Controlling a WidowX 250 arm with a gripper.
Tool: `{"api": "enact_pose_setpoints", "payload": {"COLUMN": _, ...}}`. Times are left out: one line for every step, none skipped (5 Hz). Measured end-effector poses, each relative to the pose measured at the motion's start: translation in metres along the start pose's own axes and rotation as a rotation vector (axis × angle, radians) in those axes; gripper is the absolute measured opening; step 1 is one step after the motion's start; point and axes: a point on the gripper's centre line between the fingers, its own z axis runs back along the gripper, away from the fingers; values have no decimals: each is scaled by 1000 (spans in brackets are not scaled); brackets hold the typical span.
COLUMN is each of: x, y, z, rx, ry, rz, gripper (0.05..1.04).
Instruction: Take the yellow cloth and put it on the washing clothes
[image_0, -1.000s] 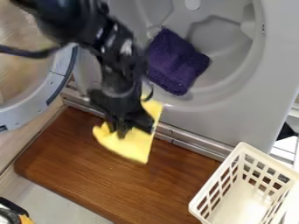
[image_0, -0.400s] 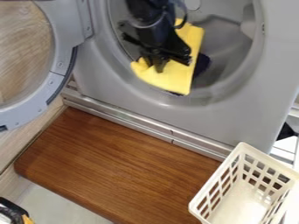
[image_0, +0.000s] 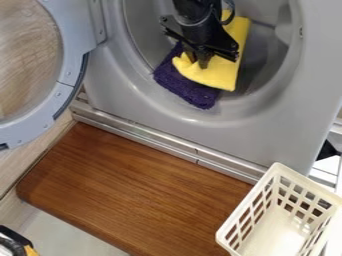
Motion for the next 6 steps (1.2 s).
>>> {"api": "enact_pose_setpoints", "payload": {"x": 3, "y": -4, "z": -13, "rx": -24, "ry": -18, "rz": 17, "gripper": 68}}
{"api": "enact_pose_setpoints", "payload": {"x": 1, "y": -4, "z": -23, "rx": -14, "ry": 2, "rz": 13, "gripper": 94}}
{"api": "enact_pose_setpoints", "payload": {"x": -2, "y": -4, "z": -30, "rx": -1, "ry": 42, "rz": 17, "gripper": 261}}
{"api": "enact_pose_setpoints", "payload": {"x": -3, "y": -3, "z": -30, "rx": 7, "ry": 41, "rz": 11, "gripper": 544}}
{"api": "enact_pose_setpoints", "payload": {"x": 0, "y": -3, "z": -20, "rx": 16, "ry": 23, "rz": 2, "gripper": 854}}
{"api": "enact_pose_setpoints", "payload": {"x": 0, "y": -1, "z": 1, "rx": 17, "ry": -12, "rz": 8, "gripper": 1005}}
